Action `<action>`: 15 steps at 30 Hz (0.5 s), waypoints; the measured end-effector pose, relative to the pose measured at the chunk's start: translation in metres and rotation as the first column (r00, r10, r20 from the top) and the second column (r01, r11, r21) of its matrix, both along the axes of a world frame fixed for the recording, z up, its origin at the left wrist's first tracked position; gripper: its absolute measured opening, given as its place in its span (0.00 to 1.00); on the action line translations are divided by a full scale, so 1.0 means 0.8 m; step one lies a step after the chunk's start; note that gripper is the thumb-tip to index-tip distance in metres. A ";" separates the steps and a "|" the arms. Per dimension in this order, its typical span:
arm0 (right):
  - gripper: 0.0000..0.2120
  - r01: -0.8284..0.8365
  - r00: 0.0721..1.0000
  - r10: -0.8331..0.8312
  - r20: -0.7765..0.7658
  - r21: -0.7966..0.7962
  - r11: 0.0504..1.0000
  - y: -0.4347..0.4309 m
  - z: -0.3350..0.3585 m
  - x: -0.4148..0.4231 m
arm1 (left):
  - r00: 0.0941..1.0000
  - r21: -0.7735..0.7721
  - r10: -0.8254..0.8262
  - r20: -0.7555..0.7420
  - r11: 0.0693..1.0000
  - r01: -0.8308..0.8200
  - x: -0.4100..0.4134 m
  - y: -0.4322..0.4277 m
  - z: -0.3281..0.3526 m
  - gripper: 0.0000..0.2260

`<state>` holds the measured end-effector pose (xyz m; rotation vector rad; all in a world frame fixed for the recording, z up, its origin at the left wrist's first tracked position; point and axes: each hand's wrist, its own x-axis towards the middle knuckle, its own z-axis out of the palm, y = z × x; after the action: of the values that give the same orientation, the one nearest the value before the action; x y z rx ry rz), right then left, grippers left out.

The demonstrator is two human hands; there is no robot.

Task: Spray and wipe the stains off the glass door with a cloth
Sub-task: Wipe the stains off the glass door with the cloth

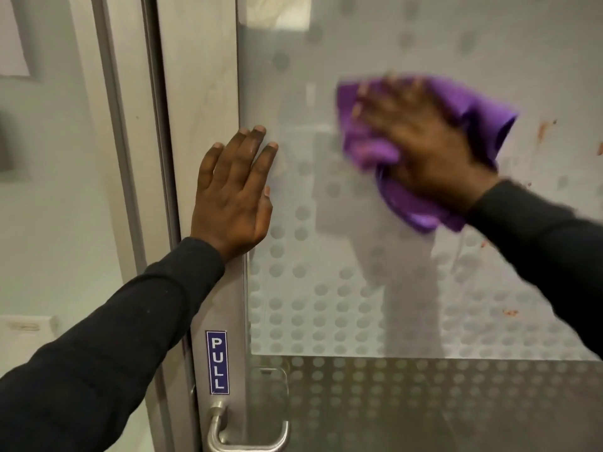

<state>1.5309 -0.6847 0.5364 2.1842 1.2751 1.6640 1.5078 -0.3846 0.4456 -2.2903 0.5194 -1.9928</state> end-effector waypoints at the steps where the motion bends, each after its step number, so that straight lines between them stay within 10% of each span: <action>1: 0.25 0.039 0.997 -0.044 0.063 0.092 0.995 -0.001 0.032 -0.002 | 1.000 0.000 -0.001 0.002 1.000 0.001 0.000 0.000 0.000 0.26; 7: 0.33 0.086 0.995 -0.098 0.036 0.249 0.965 0.071 0.008 -0.006 | 0.997 -0.028 -0.078 0.002 0.997 0.078 -0.002 0.001 0.002 0.26; 15: 0.28 -0.079 0.987 -0.003 -0.164 -0.494 0.866 0.060 -0.226 -0.015 | 0.999 -0.127 -0.045 -0.001 0.991 0.044 -0.003 0.020 0.020 0.29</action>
<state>1.5188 -0.6371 0.3554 1.9996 1.5828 1.0169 1.5053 -0.3687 0.4619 -2.3748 0.4612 -2.1007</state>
